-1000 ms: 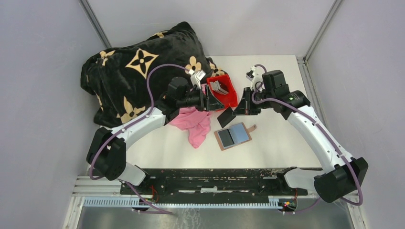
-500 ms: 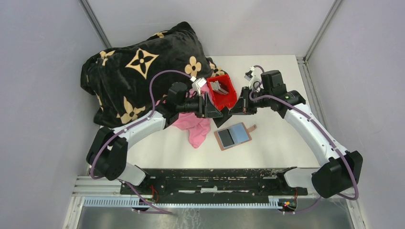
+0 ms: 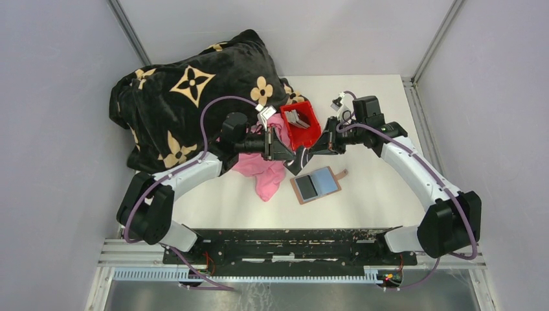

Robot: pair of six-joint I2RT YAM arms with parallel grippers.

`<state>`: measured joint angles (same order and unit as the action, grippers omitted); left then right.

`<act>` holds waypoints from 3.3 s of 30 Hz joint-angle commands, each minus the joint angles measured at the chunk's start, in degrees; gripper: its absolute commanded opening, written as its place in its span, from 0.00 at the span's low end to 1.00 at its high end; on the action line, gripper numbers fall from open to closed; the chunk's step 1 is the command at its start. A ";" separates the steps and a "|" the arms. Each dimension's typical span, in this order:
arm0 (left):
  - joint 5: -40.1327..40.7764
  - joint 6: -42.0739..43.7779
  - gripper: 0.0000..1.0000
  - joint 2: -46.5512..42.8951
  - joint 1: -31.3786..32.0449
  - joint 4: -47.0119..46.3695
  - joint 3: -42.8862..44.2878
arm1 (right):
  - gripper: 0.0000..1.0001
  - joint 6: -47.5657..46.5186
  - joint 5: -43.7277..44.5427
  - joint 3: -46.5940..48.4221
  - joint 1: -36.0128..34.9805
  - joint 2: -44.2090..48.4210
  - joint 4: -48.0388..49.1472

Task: Put the credit cards into the card holder
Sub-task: Pick up the credit card from the card holder, then insert the credit card into the card holder.

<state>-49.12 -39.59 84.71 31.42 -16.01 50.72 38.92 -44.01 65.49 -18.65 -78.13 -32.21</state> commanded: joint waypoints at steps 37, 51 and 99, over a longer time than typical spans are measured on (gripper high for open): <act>81.46 -33.37 0.03 2.88 32.29 -8.73 -13.16 | 0.01 2.16 44.55 -8.99 1.21 -1.20 -7.07; 86.28 -43.79 0.03 11.51 34.96 -18.30 -14.38 | 0.01 4.27 46.42 -7.77 0.90 -11.47 -5.16; 94.43 -46.72 0.03 16.16 36.43 -41.18 -29.88 | 0.01 3.33 42.17 -3.54 -6.86 -25.05 -11.32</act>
<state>41.12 -87.57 104.79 68.23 -55.09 23.79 39.48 -1.48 61.34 -23.27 -101.12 -44.07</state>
